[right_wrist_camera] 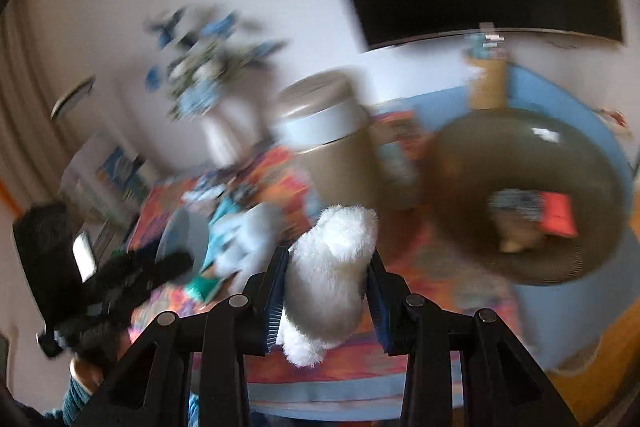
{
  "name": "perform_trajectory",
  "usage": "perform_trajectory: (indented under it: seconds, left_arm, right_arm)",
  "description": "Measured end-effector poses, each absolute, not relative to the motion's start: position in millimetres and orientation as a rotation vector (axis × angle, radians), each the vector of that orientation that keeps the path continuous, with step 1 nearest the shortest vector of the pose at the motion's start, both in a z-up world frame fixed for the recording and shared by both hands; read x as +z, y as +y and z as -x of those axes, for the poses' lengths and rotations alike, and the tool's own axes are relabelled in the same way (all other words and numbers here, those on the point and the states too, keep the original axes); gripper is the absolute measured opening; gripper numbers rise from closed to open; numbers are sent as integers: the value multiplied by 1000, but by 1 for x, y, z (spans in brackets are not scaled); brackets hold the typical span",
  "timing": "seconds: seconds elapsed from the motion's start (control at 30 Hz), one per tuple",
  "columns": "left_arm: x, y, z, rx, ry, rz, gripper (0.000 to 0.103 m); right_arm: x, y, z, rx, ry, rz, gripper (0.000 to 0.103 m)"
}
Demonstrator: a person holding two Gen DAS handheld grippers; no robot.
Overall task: Organize soft objects
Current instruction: 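Carry the ring and white plush to the glass table and release both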
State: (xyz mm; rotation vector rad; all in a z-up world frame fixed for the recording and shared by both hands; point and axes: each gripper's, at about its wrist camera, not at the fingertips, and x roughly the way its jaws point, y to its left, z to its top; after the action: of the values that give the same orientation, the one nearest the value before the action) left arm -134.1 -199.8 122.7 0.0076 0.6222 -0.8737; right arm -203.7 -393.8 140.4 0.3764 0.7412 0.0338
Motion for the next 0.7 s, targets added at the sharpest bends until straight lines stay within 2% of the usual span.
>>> perform_trajectory:
  seconds: [0.33, 0.5, 0.67, 0.7]
  left_arm:
    - [143, -331, 156, -1013, 601, -158, 63]
    - [145, -396, 153, -918, 573, -231, 63]
    - [134, -430, 138, -856, 578, -254, 64]
    - [132, -436, 133, -835, 569, -266, 67]
  right_arm:
    - [152, -514, 236, -176, 588, -555, 36]
    - [146, -570, 213, -306, 544, -673, 36]
    - [135, -608, 174, -332, 573, -737, 36]
    - [133, -614, 166, -321, 582, -748, 39]
